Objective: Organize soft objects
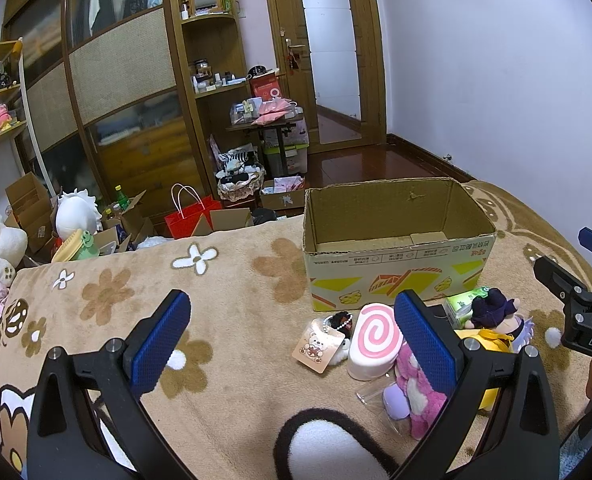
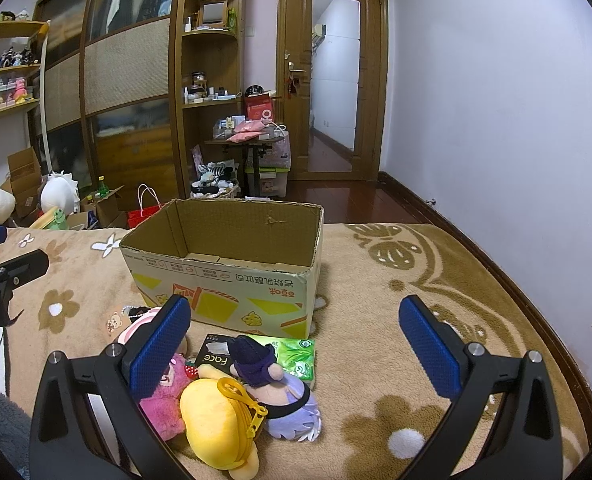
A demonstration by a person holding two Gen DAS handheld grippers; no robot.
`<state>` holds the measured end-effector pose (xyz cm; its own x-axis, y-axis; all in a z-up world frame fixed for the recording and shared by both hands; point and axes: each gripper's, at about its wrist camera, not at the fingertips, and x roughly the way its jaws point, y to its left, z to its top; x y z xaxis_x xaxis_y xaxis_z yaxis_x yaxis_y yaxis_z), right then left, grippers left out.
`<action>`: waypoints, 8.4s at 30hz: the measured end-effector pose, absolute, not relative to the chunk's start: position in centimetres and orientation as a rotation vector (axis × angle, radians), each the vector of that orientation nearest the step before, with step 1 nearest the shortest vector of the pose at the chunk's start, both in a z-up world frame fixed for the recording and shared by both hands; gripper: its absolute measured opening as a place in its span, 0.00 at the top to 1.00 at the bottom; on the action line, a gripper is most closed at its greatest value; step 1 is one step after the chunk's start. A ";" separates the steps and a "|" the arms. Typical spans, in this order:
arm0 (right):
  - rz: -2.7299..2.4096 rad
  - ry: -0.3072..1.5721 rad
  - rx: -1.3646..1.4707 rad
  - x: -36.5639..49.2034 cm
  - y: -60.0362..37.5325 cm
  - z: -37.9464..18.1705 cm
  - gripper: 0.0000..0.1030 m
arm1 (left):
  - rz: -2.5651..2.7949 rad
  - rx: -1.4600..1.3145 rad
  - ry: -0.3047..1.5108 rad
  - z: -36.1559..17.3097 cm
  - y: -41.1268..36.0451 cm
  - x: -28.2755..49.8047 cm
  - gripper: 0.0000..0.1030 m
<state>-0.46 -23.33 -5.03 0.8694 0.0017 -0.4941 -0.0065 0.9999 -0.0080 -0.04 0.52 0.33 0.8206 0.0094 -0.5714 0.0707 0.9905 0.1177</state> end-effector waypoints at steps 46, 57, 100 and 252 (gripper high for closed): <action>0.008 0.523 0.015 -0.6 -22.5 -4.6 0.00 | -0.097 0.199 0.633 0.2 -0.5 -0.5 0.02; 0.025 0.553 0.058 0.4 -23.3 -5.4 0.00 | -0.191 0.223 0.741 -1.8 -4.1 1.0 0.02; 0.085 0.826 -0.077 5.0 -20.9 -12.9 0.03 | -0.296 0.247 1.108 -10.6 -7.4 3.6 0.06; 0.083 0.392 0.059 10.4 -22.6 -2.7 0.66 | -0.220 0.052 0.551 0.6 -1.9 13.6 0.76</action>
